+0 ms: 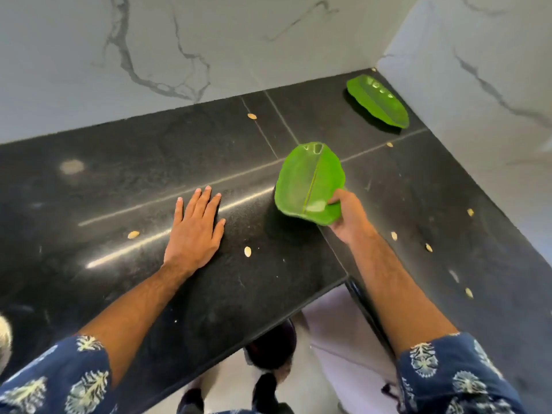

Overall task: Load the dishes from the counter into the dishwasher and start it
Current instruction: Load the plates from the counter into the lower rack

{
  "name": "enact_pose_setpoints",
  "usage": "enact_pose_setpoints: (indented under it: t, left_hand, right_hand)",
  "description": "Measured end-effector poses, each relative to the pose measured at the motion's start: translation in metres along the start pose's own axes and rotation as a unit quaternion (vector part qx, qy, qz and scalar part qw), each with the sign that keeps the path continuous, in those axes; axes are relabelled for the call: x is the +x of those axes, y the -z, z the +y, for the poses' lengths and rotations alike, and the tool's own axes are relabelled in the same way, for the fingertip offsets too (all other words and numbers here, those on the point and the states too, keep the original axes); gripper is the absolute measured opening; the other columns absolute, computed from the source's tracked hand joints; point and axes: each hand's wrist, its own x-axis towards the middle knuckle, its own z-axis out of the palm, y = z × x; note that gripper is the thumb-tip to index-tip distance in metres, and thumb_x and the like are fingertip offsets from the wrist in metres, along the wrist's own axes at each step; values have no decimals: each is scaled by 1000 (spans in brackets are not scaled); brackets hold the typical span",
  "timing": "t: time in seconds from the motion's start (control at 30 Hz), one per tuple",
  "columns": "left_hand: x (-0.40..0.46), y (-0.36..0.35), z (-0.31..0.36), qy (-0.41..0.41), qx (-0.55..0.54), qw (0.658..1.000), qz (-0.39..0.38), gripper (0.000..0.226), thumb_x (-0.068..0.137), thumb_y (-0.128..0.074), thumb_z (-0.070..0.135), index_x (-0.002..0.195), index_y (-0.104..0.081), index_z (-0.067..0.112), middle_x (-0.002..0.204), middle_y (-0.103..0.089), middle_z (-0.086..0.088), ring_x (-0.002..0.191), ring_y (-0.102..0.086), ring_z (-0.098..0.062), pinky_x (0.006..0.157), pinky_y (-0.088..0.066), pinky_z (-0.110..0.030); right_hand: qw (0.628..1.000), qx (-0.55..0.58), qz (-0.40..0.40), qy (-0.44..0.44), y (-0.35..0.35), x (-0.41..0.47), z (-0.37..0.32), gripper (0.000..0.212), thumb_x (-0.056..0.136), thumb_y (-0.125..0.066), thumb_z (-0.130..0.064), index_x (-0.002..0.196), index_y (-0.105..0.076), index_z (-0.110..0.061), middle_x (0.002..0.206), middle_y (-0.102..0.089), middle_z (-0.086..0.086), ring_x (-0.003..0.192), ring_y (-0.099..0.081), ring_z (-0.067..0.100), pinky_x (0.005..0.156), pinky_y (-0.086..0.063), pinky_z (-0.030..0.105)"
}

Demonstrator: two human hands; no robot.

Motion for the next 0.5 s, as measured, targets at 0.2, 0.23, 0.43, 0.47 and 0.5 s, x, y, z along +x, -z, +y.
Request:
enact_pose_setpoints:
  t: [0.2,0.23,0.43,0.47,0.5]
  left_hand:
    - [-8,14,2,-106,-75,991,-31,54,104,-41,36,152,-34,14,162,-31,-7,152,-21,-23,124,-12,-52]
    - [-12,17,4,-149,-84,985,-37,53,104,-40,36,151,-35,14,161,-33,-6,151,-23,-22,125,-12,-50]
    - [-44,27,45,-313,-145,938,-42,52,100,-34,38,144,-46,12,154,-42,-7,146,-34,-23,124,-14,-49]
    - [-52,25,65,-341,-164,925,-39,50,100,-37,35,143,-47,12,153,-43,-8,145,-36,-24,124,-17,-50]
    - [-61,22,86,-374,-180,909,-35,47,101,-39,32,142,-48,11,152,-44,-8,144,-38,-26,123,-20,-52]
  right_hand:
    - [998,27,38,41,44,-115,66,55,76,-29,16,114,-60,-8,91,-73,11,80,-69,29,67,-61,40]
    - [997,28,61,44,54,-134,80,54,77,-32,16,118,-60,-7,93,-72,12,80,-68,29,72,-60,42]
    - [983,130,111,66,120,-249,147,39,90,-47,4,122,-62,-11,104,-75,12,86,-73,25,74,-62,38]
    - [980,143,120,67,133,-270,158,36,92,-50,1,124,-62,-9,107,-74,13,88,-73,25,77,-61,39]
    - [978,148,133,62,146,-289,172,35,93,-52,-2,126,-62,-6,108,-74,15,88,-73,26,80,-61,41]
